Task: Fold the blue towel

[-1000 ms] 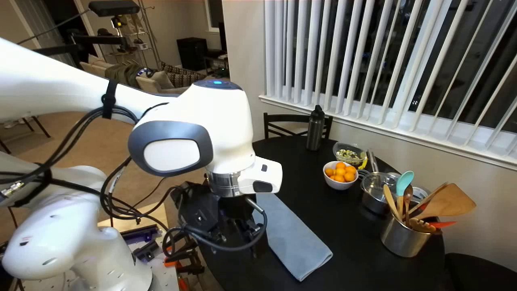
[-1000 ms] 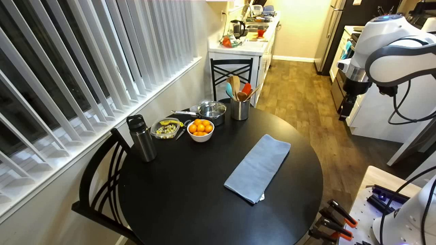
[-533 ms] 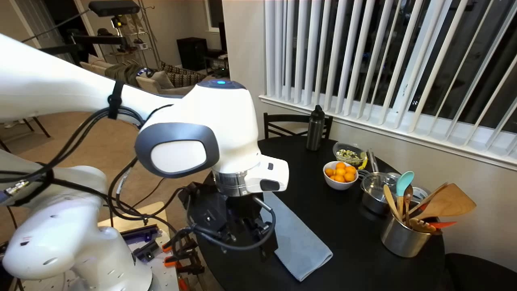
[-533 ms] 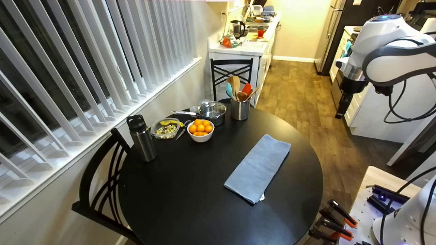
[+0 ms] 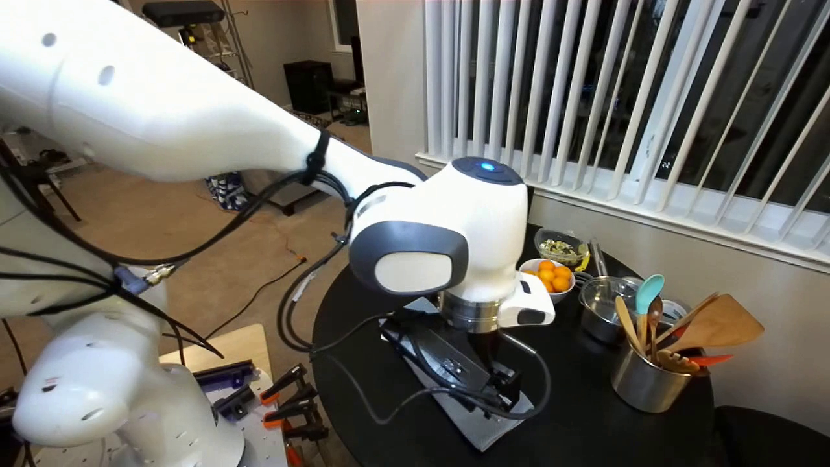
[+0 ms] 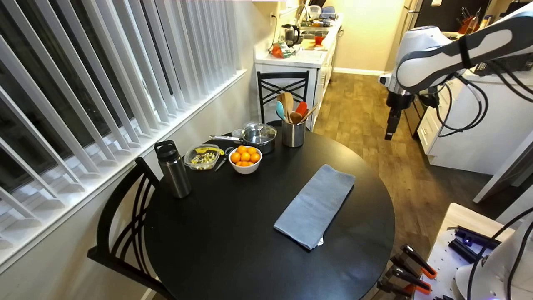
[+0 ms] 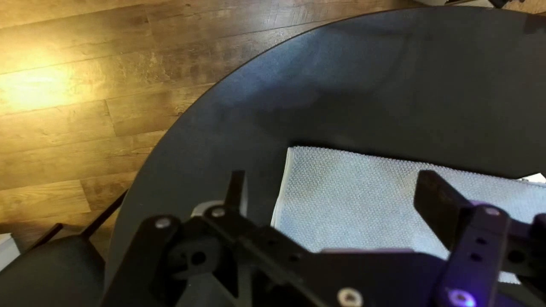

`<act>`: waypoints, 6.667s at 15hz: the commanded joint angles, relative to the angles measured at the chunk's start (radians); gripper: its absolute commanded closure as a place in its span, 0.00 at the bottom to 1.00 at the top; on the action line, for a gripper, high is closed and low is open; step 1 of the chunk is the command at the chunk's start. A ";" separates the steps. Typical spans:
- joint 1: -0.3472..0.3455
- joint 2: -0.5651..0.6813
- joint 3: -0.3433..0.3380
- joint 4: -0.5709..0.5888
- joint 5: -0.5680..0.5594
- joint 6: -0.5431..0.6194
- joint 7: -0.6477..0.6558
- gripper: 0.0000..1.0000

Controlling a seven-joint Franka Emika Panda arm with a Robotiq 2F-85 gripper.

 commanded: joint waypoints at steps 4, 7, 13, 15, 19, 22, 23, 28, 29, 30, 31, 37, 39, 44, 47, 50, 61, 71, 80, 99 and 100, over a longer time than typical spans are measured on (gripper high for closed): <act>-0.028 0.201 0.107 -0.010 0.060 0.172 -0.110 0.00; -0.041 0.218 0.133 0.002 0.034 0.157 -0.078 0.00; -0.052 0.227 0.136 0.002 0.034 0.164 -0.077 0.00; -0.052 0.227 0.136 0.002 0.034 0.164 -0.077 0.00; -0.087 0.323 0.156 0.077 0.165 0.250 -0.259 0.00; -0.160 0.463 0.212 0.210 0.391 0.291 -0.478 0.00; -0.198 0.522 0.237 0.271 0.449 0.290 -0.551 0.00; -0.357 0.763 0.351 0.550 0.574 0.117 -0.757 0.00; -0.366 0.799 0.350 0.596 0.552 0.051 -0.740 0.00; -0.377 0.831 0.354 0.636 0.545 -0.003 -0.734 0.00; -0.379 0.857 0.353 0.674 0.533 -0.081 -0.717 0.00; -0.353 0.915 0.333 0.764 0.515 -0.239 -0.671 0.00; -0.345 0.940 0.333 0.782 0.517 -0.248 -0.649 0.00; -0.336 1.021 0.331 0.819 0.520 -0.277 -0.551 0.00; -0.350 1.018 0.349 0.797 0.526 -0.240 -0.580 0.00; -0.351 1.027 0.348 0.810 0.525 -0.244 -0.575 0.00; -0.348 1.056 0.334 0.817 0.528 -0.249 -0.356 0.00; -0.285 1.039 0.365 0.798 0.510 -0.257 -0.320 0.00; -0.319 1.032 0.358 0.794 0.512 -0.317 -0.265 0.00; -0.318 0.958 0.311 0.791 0.480 -0.370 -0.179 0.98; -0.309 0.948 0.301 0.796 0.462 -0.374 -0.147 0.98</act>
